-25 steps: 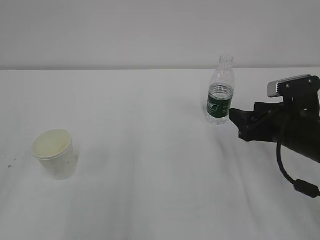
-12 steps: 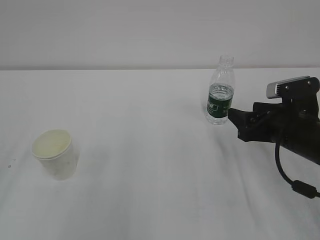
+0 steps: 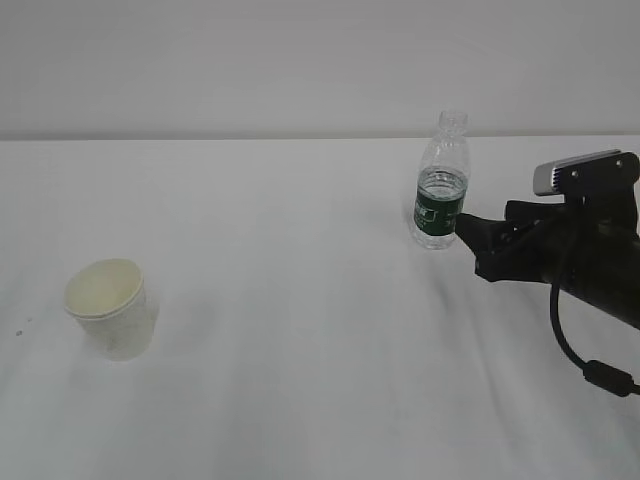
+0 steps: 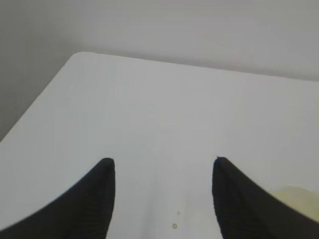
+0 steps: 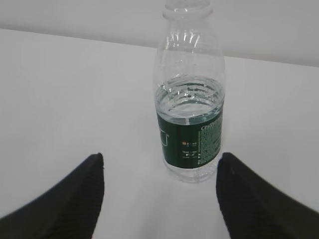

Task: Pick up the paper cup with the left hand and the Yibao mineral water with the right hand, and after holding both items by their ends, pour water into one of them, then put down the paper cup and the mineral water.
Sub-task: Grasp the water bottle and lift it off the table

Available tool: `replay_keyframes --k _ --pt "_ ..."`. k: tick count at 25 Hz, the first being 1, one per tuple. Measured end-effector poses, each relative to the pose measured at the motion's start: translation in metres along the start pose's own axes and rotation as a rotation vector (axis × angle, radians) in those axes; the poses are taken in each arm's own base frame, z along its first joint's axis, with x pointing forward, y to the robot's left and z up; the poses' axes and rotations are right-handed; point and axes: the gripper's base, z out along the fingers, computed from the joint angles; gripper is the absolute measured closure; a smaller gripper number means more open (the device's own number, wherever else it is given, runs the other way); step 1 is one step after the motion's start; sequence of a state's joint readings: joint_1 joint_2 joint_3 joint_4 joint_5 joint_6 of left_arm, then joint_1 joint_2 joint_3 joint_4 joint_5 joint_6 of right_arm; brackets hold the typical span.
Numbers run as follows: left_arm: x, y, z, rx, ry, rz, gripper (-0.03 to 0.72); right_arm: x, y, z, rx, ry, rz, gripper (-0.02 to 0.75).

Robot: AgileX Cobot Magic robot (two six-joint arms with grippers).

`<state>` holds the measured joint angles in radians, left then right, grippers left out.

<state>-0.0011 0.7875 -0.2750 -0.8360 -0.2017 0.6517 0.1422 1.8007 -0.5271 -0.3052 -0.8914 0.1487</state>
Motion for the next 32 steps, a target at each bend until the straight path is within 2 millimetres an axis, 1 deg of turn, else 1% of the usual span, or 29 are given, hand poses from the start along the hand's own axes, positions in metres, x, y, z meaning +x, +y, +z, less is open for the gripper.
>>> replay_keyframes --k 2,4,9,16,23,27,30,32 --pt "-0.003 0.001 0.002 -0.01 -0.041 -0.023 0.251 0.0 0.0 0.0 0.0 -0.002 -0.001 0.205" --pt "-0.005 -0.001 0.005 0.001 -0.062 -0.009 0.251 0.0 0.0 0.0 0.0 -0.002 -0.005 0.205" --pt "0.005 -0.005 0.024 0.032 -0.011 -0.028 0.251 0.0 -0.001 0.0 0.007 -0.003 -0.023 0.205" --pt "0.015 -0.015 0.044 0.116 0.011 0.025 0.251 0.0 -0.001 0.0 0.012 -0.003 -0.033 0.205" --pt "0.015 -0.018 0.044 0.15 0.002 0.077 0.252 0.016 -0.003 0.006 0.022 0.04 -0.021 0.205" --pt "0.018 -0.018 0.047 0.152 0.017 0.085 0.252 0.019 -0.004 0.008 0.026 0.028 -0.017 0.205" --pt "0.023 -0.017 0.046 0.154 -0.001 0.068 0.252 0.022 -0.005 0.01 0.033 0.03 -0.018 0.205" --pt "0.03 -0.015 0.043 0.157 -0.017 0.051 0.252 0.023 -0.005 0.011 0.039 0.016 -0.016 0.205"
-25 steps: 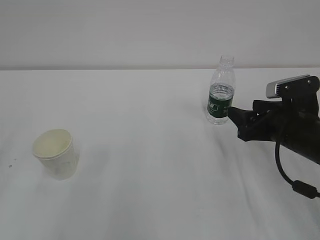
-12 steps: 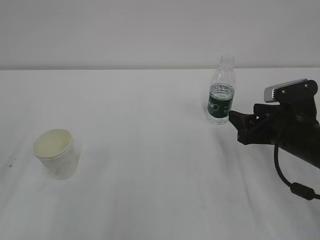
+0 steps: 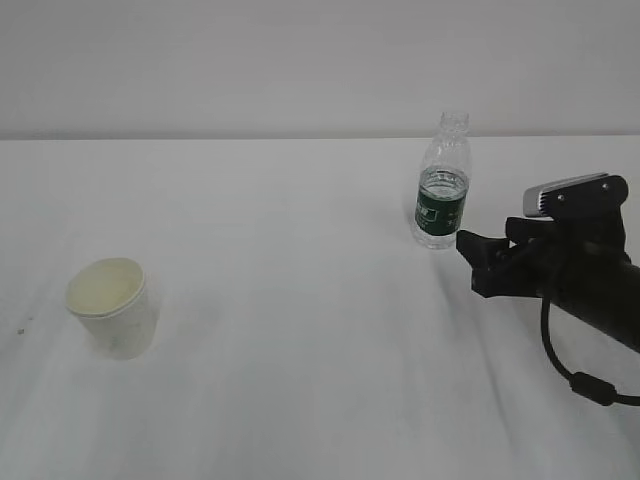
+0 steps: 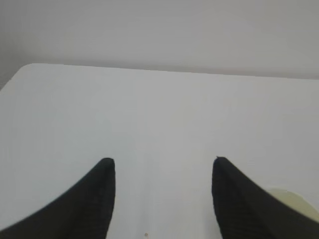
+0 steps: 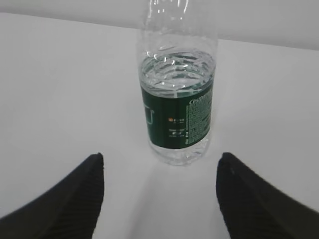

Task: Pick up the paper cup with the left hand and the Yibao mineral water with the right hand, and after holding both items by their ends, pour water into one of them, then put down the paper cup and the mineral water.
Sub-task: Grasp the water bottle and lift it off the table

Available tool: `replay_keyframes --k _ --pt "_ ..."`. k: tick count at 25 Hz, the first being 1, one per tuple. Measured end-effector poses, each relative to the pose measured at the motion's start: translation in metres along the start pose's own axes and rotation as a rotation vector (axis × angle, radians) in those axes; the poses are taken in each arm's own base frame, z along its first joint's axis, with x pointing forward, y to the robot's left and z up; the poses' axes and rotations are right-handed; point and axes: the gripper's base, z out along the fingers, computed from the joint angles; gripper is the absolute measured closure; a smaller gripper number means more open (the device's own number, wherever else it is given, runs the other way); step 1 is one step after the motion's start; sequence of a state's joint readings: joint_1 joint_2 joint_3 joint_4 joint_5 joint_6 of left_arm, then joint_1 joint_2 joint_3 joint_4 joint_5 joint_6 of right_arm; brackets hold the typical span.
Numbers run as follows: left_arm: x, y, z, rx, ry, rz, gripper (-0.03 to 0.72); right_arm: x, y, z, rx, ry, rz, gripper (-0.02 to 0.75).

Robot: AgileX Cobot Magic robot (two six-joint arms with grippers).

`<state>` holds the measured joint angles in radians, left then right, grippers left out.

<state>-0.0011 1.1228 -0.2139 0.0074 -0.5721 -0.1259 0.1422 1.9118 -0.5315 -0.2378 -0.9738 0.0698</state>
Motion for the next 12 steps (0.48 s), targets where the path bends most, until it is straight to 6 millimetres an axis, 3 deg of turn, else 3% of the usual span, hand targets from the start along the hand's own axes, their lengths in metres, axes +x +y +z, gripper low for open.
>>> replay_keyframes --k 12 --pt "0.011 -0.001 -0.003 0.025 -0.022 -0.014 0.258 0.014 -0.002 0.011 0.004 -0.002 0.013 0.205"
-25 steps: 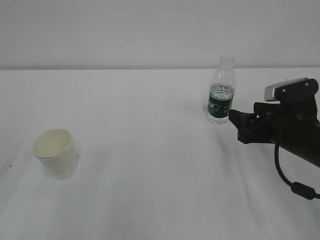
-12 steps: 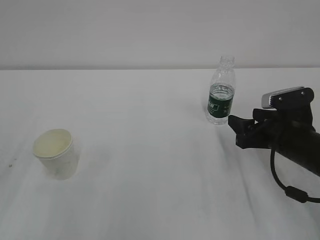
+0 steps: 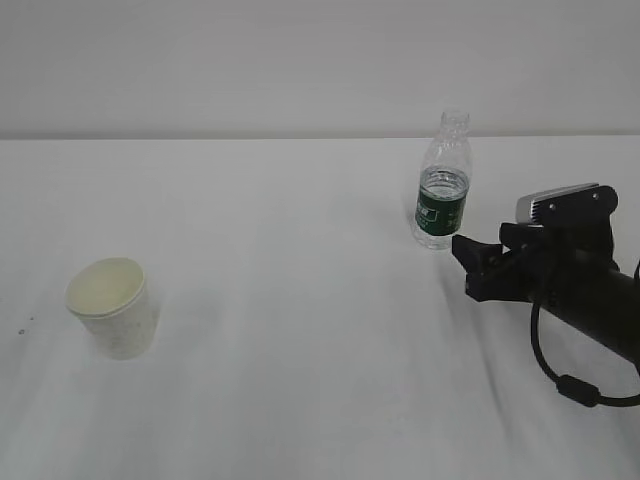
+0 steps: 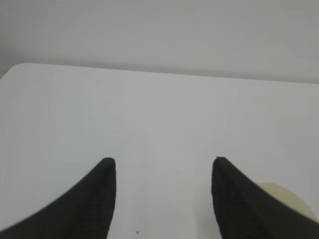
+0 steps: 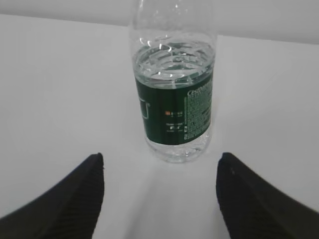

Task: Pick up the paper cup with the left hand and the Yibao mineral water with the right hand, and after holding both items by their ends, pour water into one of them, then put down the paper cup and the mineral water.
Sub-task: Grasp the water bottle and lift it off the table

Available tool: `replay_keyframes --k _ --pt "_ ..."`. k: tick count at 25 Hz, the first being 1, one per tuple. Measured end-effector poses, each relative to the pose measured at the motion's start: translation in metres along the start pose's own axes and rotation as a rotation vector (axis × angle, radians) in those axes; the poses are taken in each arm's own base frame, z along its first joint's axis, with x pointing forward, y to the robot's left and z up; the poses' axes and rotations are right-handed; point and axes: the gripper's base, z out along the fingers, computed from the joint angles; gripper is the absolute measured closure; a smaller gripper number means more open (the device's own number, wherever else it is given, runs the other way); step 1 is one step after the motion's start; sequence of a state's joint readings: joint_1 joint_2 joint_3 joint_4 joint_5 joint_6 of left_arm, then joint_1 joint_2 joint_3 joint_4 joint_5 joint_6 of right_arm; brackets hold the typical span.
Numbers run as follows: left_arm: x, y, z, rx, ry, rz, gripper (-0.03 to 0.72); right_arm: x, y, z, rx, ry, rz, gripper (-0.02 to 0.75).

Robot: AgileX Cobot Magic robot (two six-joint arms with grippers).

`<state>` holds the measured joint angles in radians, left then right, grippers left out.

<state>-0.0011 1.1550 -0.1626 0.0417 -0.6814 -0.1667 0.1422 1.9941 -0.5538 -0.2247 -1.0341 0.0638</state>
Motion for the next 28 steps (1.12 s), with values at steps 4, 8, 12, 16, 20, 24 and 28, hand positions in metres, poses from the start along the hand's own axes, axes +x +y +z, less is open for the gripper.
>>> replay_keyframes --k 4,8,12,16,20,24,28 --pt "0.003 -0.005 0.002 0.057 0.012 0.025 0.259 -0.003 -0.001 0.004 0.006 -0.014 0.001 0.205" --pt "0.007 -0.009 0.0 0.105 0.026 0.047 0.259 -0.005 -0.003 0.012 0.007 -0.026 -0.002 0.205" --pt "0.016 -0.009 -0.007 0.113 0.03 0.04 0.259 0.001 -0.004 0.019 0.007 -0.01 0.0 0.205" --pt "0.02 -0.008 -0.011 0.109 0.023 0.024 0.259 0.006 -0.005 0.024 0.006 0.0 0.003 0.205" --pt "0.019 -0.008 -0.011 0.11 0.008 0.019 0.26 0.007 -0.006 0.028 0.006 -0.007 0.002 0.205" --pt "0.019 -0.008 -0.011 0.11 0.008 0.019 0.26 0.004 -0.007 0.034 0.006 -0.022 0.0 0.205" --pt "0.019 -0.008 -0.011 0.114 0.009 0.023 0.26 -0.001 -0.008 0.038 0.008 -0.041 -0.004 0.205"
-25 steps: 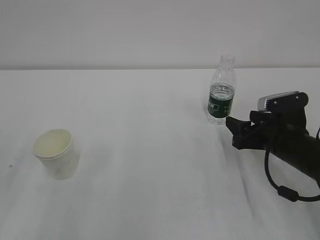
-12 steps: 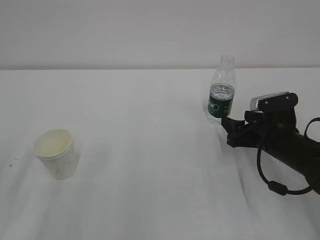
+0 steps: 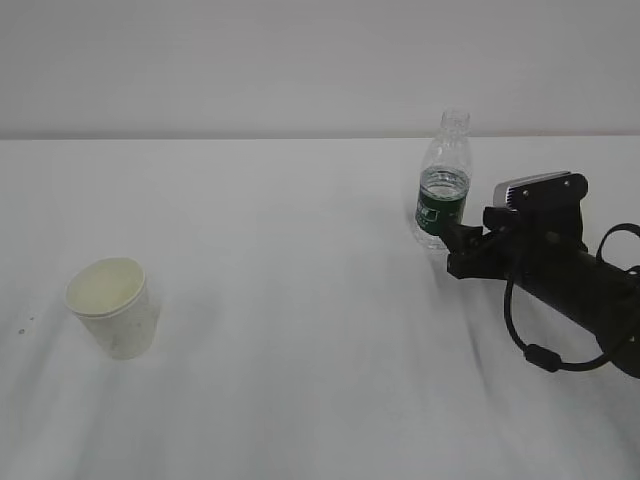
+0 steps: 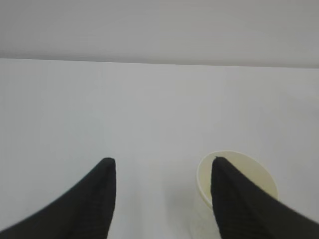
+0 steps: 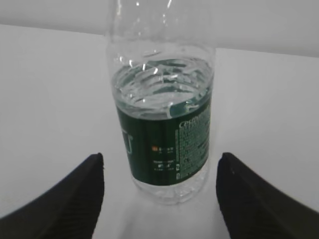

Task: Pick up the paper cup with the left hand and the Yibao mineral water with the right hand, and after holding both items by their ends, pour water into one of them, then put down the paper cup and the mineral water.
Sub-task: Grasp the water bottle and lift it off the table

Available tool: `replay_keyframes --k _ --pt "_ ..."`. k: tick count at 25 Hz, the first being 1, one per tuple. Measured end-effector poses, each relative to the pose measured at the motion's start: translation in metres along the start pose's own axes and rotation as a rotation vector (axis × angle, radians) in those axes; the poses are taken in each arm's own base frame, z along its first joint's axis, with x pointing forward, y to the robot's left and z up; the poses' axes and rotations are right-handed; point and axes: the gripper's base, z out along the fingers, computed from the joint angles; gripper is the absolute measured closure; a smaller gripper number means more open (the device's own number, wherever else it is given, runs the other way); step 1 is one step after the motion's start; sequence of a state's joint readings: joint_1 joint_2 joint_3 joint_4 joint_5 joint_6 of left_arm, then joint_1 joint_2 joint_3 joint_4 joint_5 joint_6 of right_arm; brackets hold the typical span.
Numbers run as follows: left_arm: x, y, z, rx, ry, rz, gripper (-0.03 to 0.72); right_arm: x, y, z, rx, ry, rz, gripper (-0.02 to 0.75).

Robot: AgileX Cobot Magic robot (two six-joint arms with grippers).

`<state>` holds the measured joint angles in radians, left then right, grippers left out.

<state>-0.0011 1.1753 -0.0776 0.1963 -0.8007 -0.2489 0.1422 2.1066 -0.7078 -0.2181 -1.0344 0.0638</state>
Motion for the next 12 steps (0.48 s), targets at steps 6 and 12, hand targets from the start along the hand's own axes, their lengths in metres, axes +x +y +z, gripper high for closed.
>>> replay_keyframes --k 6,12 --pt "0.0 -0.001 0.0 0.013 0.003 0.011 0.26 0.004 -0.001 0.007 0.0 0.006 0.0 0.205" --pt "0.0 -0.001 0.0 0.014 0.004 0.011 0.26 0.011 0.001 0.009 -0.019 0.027 -0.007 0.205"
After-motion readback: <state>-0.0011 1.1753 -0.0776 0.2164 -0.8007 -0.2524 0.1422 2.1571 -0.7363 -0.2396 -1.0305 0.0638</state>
